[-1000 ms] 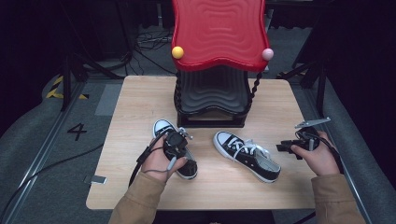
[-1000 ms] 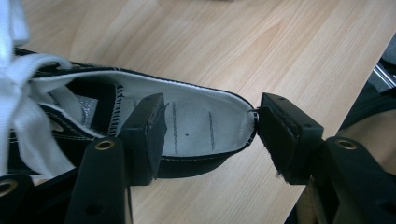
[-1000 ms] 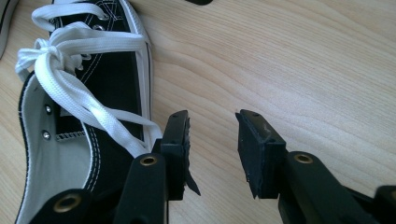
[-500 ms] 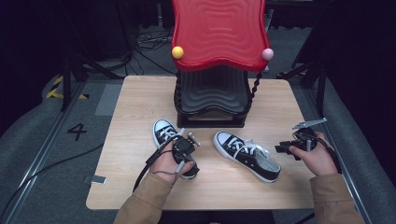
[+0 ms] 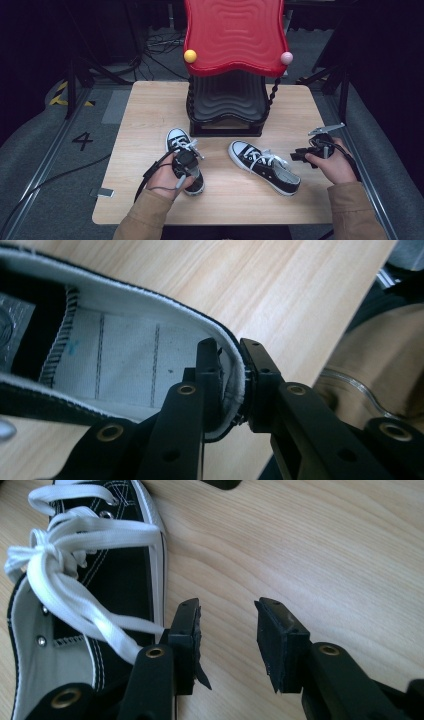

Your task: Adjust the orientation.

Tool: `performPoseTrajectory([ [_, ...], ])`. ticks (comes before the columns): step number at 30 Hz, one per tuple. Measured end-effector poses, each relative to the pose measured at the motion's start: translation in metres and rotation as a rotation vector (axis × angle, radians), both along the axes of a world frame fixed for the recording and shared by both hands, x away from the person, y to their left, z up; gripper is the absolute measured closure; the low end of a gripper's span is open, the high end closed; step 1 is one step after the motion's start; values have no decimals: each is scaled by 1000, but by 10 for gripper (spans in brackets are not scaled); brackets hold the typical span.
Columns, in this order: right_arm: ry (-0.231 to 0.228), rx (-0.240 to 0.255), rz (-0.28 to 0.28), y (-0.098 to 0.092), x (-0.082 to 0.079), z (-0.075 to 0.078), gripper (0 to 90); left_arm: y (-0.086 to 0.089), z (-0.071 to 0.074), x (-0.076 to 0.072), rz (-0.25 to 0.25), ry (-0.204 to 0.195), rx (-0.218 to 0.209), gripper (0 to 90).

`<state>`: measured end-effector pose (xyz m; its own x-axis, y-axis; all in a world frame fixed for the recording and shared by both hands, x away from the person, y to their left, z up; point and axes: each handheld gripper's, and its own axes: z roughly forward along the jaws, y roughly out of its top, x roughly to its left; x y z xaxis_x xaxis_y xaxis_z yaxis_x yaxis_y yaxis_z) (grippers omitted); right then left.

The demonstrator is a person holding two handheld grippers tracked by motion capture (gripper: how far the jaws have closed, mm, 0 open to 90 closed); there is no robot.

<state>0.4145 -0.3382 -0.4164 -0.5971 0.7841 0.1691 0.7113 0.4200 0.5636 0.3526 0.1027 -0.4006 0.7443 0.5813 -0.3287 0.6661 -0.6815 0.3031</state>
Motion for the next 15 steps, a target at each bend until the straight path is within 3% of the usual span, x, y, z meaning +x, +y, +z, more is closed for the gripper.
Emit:
performPoseTrajectory([
  [7, -2, 2, 26, 10, 8, -1, 623, 23, 5, -8, 19, 9, 4, 782],
  [13, -5, 7, 31, 13, 11, 0, 621, 43, 7, -13, 66, 26, 26, 785],
  [15, -4, 8, 31, 13, 11, 0, 621, 54, 8, -15, 98, 30, 52, 777],
])
